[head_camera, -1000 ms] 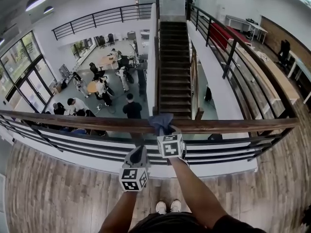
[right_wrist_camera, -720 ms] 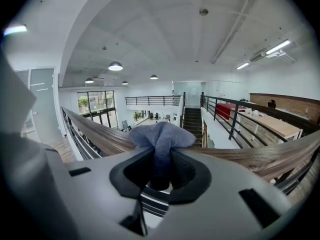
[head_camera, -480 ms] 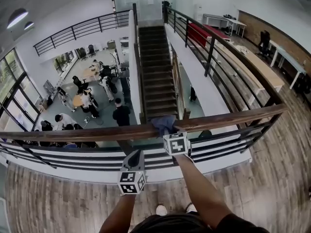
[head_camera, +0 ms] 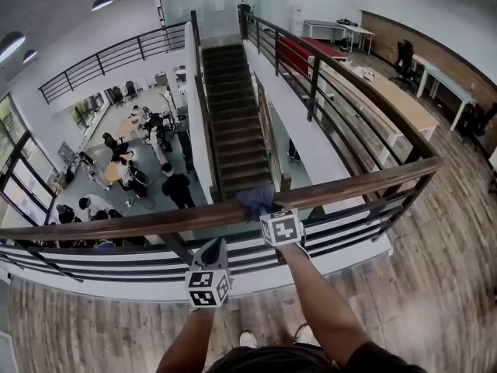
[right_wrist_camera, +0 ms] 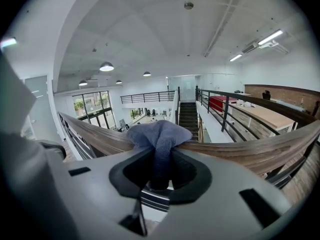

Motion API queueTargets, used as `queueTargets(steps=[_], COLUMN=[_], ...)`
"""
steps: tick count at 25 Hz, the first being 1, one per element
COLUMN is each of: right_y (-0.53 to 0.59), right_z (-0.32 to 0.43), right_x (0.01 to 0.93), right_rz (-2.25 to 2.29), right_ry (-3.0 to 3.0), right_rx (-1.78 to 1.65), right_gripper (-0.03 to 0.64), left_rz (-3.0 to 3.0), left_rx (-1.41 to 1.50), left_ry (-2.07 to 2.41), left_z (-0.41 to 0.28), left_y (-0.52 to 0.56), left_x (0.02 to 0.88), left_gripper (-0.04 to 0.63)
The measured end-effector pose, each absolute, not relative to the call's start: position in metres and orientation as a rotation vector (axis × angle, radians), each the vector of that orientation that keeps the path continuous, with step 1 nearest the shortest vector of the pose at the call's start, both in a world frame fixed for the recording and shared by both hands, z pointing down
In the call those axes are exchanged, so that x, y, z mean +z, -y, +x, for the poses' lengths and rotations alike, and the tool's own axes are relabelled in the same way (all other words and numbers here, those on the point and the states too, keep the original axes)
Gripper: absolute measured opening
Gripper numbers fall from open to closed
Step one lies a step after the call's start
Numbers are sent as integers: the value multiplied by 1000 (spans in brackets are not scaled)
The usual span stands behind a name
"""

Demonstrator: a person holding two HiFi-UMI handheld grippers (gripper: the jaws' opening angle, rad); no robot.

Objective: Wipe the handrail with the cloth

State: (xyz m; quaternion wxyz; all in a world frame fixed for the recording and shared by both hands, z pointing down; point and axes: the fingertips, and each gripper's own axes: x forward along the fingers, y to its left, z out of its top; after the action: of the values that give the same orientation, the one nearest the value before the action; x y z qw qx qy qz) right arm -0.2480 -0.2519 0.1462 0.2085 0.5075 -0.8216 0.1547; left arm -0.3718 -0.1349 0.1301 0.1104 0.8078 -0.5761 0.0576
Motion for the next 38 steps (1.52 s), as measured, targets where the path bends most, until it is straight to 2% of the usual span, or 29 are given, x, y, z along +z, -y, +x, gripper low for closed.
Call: queueTargets(steps=[15, 20, 38], right_y=[284, 294, 328], right_z=[-66, -2, 158], right_x=[138, 140, 135], right_rz=[1409, 1361, 1432], right_ry=[2274, 2289, 2253], right_rx=[456, 492, 453], right_gripper=[78, 81, 81], left_rz=[2324, 2321, 2408], left_rx=[213, 225, 265], left_ry=[1691, 1703, 1607], left_z=[-226, -157, -2], left_y=[154, 161, 193], left_x=[135, 137, 148], left_gripper=[2, 2, 2])
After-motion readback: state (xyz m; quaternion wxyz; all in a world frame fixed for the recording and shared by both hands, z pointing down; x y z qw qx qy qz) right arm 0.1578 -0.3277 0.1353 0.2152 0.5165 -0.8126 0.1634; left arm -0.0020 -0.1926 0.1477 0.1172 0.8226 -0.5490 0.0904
